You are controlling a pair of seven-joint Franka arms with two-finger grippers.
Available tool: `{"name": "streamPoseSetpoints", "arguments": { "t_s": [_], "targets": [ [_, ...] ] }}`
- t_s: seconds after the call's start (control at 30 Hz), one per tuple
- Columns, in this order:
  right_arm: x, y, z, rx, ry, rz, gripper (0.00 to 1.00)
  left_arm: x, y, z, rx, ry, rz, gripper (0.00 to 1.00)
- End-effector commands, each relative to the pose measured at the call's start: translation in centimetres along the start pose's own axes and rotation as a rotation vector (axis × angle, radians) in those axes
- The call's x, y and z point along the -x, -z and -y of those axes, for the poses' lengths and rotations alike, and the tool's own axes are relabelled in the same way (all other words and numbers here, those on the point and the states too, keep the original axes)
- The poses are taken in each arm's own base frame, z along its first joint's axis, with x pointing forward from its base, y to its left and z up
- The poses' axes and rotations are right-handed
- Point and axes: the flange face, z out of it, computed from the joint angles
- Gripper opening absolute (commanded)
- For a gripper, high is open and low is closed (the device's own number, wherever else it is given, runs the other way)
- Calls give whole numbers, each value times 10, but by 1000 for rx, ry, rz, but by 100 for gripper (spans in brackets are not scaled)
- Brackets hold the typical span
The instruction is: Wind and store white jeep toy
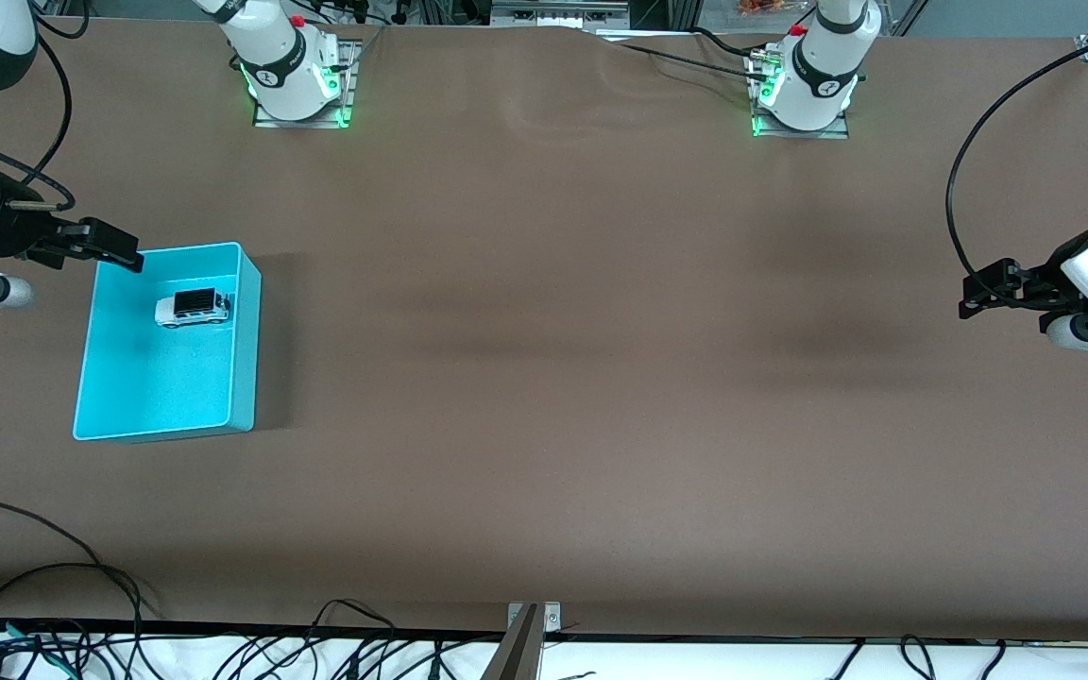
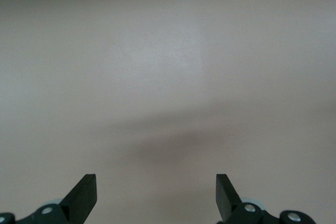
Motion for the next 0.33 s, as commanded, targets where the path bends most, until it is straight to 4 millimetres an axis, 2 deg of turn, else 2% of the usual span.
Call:
{"name": "streamPoseSetpoints", "arguments": {
  "t_s": [0.0,0.3],
  "targets": [
    [5,2,-2,16,4,-6,100,-2,6,-1,16,13,-13,100],
    [5,1,-2,16,4,-3,100,8,7,-11,8,4,-35,100]
  ]
}}
